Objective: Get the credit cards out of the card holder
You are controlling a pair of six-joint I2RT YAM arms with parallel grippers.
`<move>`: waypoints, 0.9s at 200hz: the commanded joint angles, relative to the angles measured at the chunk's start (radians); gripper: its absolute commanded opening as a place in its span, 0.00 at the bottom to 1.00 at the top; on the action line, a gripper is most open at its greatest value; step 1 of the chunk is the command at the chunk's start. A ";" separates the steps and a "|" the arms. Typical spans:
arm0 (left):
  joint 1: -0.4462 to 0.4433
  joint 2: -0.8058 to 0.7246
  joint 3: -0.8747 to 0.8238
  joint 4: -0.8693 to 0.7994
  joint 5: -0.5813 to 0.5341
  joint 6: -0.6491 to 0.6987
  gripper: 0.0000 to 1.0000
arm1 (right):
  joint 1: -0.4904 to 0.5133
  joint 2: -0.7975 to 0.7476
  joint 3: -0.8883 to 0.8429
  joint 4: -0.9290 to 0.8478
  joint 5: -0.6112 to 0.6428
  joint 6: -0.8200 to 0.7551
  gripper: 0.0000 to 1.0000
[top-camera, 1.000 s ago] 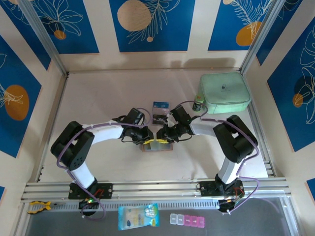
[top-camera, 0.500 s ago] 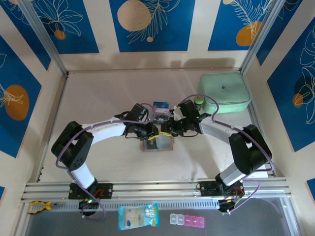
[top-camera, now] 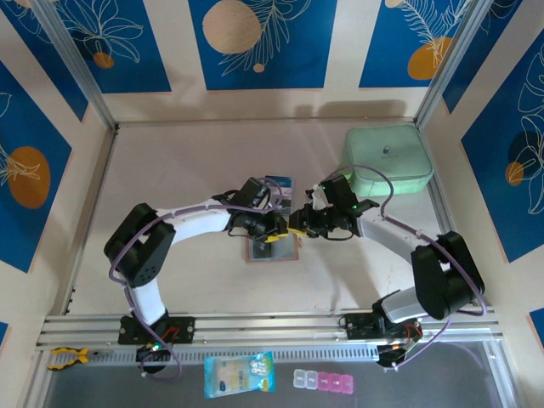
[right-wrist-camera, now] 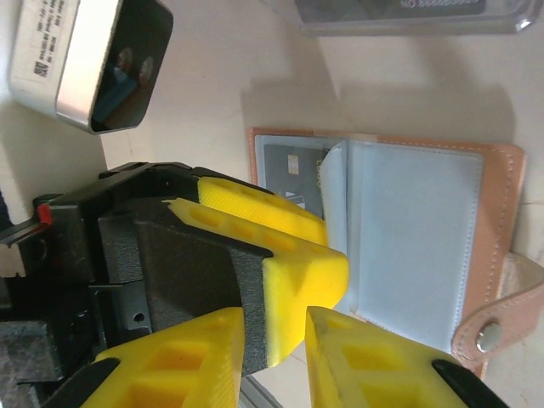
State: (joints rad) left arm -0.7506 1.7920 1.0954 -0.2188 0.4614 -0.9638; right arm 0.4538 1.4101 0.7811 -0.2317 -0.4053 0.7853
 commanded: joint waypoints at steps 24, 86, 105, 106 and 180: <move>-0.017 0.030 0.043 -0.017 0.026 0.009 0.37 | -0.020 -0.044 -0.026 -0.043 0.003 -0.018 0.28; -0.012 0.007 0.042 -0.050 -0.008 0.034 0.38 | -0.017 -0.022 -0.021 -0.028 -0.009 -0.011 0.28; -0.003 -0.015 0.019 -0.047 -0.022 0.035 0.36 | -0.009 0.000 -0.014 -0.019 -0.016 -0.007 0.28; -0.002 -0.017 0.018 -0.047 -0.023 0.034 0.36 | -0.007 0.000 -0.014 -0.019 -0.017 -0.006 0.28; 0.079 -0.137 -0.136 -0.025 -0.049 0.034 0.27 | 0.063 0.117 0.047 0.009 -0.018 0.011 0.28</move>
State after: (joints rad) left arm -0.7017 1.7119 1.0088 -0.2314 0.4335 -0.9413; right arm 0.4923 1.4914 0.7834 -0.2344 -0.4000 0.7868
